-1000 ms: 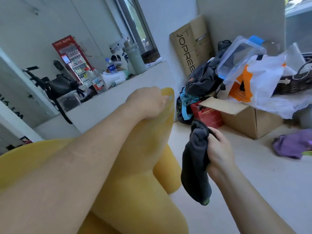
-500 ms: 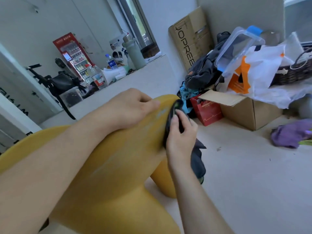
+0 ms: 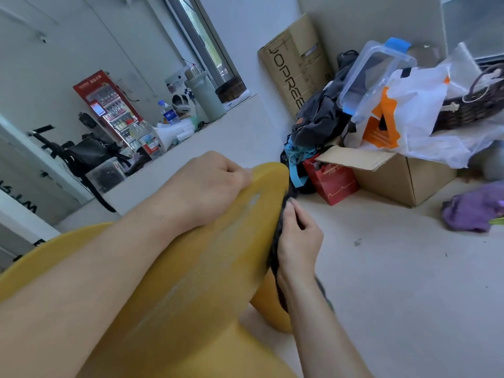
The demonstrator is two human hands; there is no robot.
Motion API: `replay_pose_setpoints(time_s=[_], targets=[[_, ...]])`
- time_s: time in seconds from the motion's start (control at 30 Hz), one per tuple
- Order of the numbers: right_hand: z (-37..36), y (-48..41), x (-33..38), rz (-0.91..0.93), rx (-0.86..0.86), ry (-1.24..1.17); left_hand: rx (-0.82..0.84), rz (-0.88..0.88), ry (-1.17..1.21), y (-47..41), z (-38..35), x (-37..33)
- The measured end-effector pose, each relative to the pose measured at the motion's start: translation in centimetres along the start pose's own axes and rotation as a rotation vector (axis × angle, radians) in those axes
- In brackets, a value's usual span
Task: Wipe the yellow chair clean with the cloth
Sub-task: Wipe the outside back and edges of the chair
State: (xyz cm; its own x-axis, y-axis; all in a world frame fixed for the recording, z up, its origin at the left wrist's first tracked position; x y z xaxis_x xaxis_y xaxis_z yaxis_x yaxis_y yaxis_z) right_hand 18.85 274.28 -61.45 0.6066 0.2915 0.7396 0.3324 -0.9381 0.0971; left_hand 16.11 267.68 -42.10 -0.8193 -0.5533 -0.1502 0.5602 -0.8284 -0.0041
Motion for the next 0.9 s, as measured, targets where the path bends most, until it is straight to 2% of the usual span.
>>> replay_pose_setpoints(time_s=[0.13, 0.17, 0.23, 0.3, 0.37, 0.43, 0.53, 0.6, 0.67, 0.77, 0.83, 0.9], targets=[[-3.7, 3.3, 10.0, 0.589, 0.100, 0.078, -0.019, -0.003, 0.009, -0.1, 0.3, -0.3], [-3.5, 3.3, 10.2, 0.619, 0.079, 0.098, -0.011, 0.002, 0.001, -0.1, 0.2, -0.1], [-2.0, 1.0, 6.7, 0.433, -0.001, 0.079, 0.022, 0.023, 0.000, 0.0, 0.0, 0.2], [-0.1, -0.8, 1.4, 0.103, -0.030, 0.001, 0.049, 0.054, 0.030, 0.0, -0.2, 0.5], [0.2, -1.4, -1.0, -0.037, 0.008, -0.006, 0.044, 0.068, 0.078, 0.1, 0.0, 0.5], [-0.5, -1.1, 0.6, 0.008, 0.017, 0.000, 0.030, 0.085, 0.129, 0.1, 0.0, 0.6], [-2.9, 1.0, 7.8, 0.409, 0.085, 0.049, 0.003, 0.113, 0.193, 0.2, 0.3, 0.6], [-3.4, 1.4, 9.4, 0.542, 0.068, 0.088, 0.016, 0.154, 0.212, 0.1, 0.4, 0.8], [-2.0, -0.8, 6.6, 0.381, 0.007, 0.066, 0.066, 0.177, 0.215, 0.1, 0.4, 0.9], [-0.3, -3.5, 0.0, -0.054, 0.025, -0.024, 0.077, 0.170, 0.221, 0.3, 0.3, 1.0], [-0.4, -3.2, -1.0, -0.110, 0.066, -0.030, 0.028, 0.136, 0.215, 0.5, 0.4, 1.0], [-1.2, -1.8, 1.4, -0.006, 0.059, -0.007, -0.018, 0.100, 0.196, 0.4, 0.5, 1.0]])
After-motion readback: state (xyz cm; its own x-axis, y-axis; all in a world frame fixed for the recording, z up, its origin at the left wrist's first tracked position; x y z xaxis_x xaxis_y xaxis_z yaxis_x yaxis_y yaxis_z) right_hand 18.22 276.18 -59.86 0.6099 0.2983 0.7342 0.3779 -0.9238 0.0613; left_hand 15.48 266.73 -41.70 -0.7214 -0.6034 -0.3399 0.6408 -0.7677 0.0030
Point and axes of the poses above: each hand's wrist, its own y-axis away from the middle knuckle, its own z-axis out of the back of the hand, x = y × z, the point moved 8 cm from there along -y, towards the middle knuckle, and after that the axes turned 4 degrees about x, right-handed, at the moved point
